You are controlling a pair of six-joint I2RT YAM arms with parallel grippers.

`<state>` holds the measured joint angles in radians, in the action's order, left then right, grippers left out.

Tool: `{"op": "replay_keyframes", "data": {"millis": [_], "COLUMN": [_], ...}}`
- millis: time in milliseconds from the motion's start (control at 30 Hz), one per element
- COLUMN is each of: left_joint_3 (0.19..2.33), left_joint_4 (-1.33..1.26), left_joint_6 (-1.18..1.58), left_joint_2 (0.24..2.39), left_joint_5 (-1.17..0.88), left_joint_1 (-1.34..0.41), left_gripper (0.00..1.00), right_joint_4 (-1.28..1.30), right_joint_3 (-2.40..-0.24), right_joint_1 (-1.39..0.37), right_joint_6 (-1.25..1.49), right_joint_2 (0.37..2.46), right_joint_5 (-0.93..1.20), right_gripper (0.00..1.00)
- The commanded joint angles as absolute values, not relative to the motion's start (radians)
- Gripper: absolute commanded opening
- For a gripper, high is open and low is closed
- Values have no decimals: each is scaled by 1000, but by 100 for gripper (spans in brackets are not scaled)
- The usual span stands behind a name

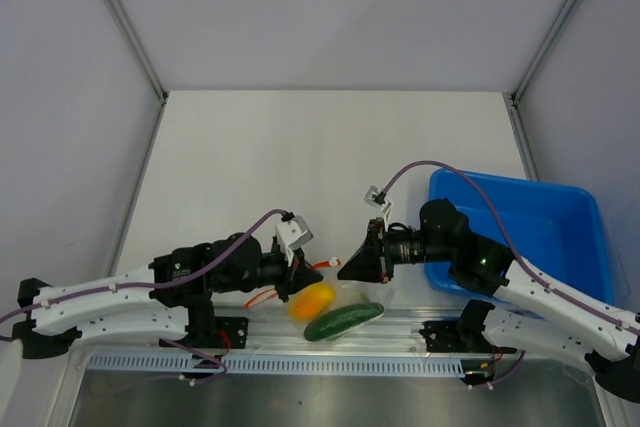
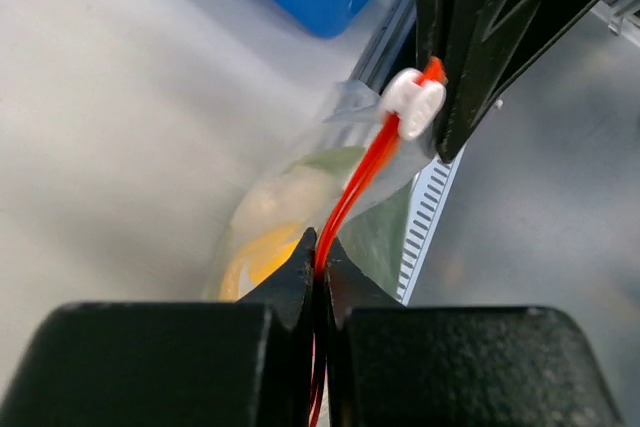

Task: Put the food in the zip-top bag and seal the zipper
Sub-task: Zip the zipper food storage bag at the center of the board.

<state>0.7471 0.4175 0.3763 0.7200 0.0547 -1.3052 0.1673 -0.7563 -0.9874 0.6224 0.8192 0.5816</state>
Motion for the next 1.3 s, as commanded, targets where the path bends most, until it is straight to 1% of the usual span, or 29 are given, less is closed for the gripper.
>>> {"op": "replay_keyframes", "data": {"millis": [0, 67, 100, 167, 333, 367, 433, 533, 633, 700, 733, 767, 800, 900, 933, 967, 1033, 1067, 1167, 1267], "left_joint_3": [750, 741, 741, 736, 726, 721, 716, 706, 703, 703, 703, 701, 704, 716, 719, 729, 736, 741, 768, 808], "left_joint_4": [430, 417, 402, 385, 365, 362, 348, 337, 341, 345, 350, 353, 357, 377, 385, 393, 390, 387, 374, 362], "left_joint_6": [371, 364, 362, 364, 371, 376, 379, 383, 387, 388, 388, 387, 387, 383, 388, 394, 403, 413, 420, 413], "left_joint_2": [703, 690, 686, 680, 663, 661, 652, 643, 634, 629, 621, 621, 620, 621, 620, 614, 600, 588, 575, 584], "left_joint_5": [61, 29, 15, -32, -66, -77, -95, -118, -130, -133, -132, -130, -129, -120, -94, -78, -58, -36, -5, -9], "left_joint_1": [-1308, -1308, -1308, -1308, -1308, -1310, -1309, -1308, -1308, -1308, -1308, -1308, -1308, -1310, -1309, -1310, -1310, -1309, -1308, -1309], "left_gripper": [1, 1, 1, 1, 0, 0, 1, 1, 1, 1, 1, 0, 1, 2, 8, 28, 42, 52, 58, 58], "right_joint_4": [155, 149, 149, 147, 109, 97, 68, 12, -81, -126, -133, -143, -144, -161, -160, -152, -147, -144, -134, -135], "right_joint_3": [-781, -779, -779, -779, -773, -772, -762, -746, -729, -718, -706, -701, -696, -681, -680, -678, -677, -673, -669, -663], "right_joint_1": [-994, -994, -993, -994, -994, -994, -994, -994, -996, -994, -996, -996, -996, -997, -996, -997, -997, -996, -999, -1006], "right_joint_6": [589, 580, 575, 562, 545, 543, 534, 526, 546, 552, 557, 558, 558, 566, 569, 568, 569, 569, 566, 566], "right_joint_2": [818, 824, 830, 830, 831, 833, 841, 854, 880, 887, 890, 887, 885, 882, 881, 879, 877, 879, 877, 874], "right_joint_5": [598, 613, 612, 603, 606, 614, 617, 641, 695, 715, 719, 712, 703, 703, 695, 690, 692, 695, 690, 690], "right_gripper": [8, 15, 22, 29, 34, 38, 39, 37, 33, 22, 10, 4, 0, 0, 0, 0, 0, 0, 0, 0]}}
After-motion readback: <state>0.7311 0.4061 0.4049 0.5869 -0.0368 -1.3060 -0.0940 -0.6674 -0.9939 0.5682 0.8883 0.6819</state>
